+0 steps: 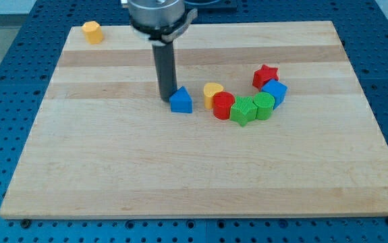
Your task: Push the blue triangle above the yellow heart
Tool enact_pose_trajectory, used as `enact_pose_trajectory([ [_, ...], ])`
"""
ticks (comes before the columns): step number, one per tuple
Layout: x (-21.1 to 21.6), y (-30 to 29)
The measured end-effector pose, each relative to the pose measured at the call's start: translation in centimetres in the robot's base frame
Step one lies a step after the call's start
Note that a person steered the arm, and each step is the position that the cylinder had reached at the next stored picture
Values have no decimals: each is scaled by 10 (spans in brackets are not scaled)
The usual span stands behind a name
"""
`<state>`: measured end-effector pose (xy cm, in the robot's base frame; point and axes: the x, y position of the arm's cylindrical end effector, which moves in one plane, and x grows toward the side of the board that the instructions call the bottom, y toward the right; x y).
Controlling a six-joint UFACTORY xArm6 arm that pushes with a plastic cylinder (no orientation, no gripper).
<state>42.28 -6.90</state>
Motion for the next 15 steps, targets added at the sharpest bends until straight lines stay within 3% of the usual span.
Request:
enact_pose_trajectory([
  [1,50,-11],
  [2,61,6],
  [3,43,31],
  [5,36,8],
  [8,-22,21],
  [15,-68,39],
])
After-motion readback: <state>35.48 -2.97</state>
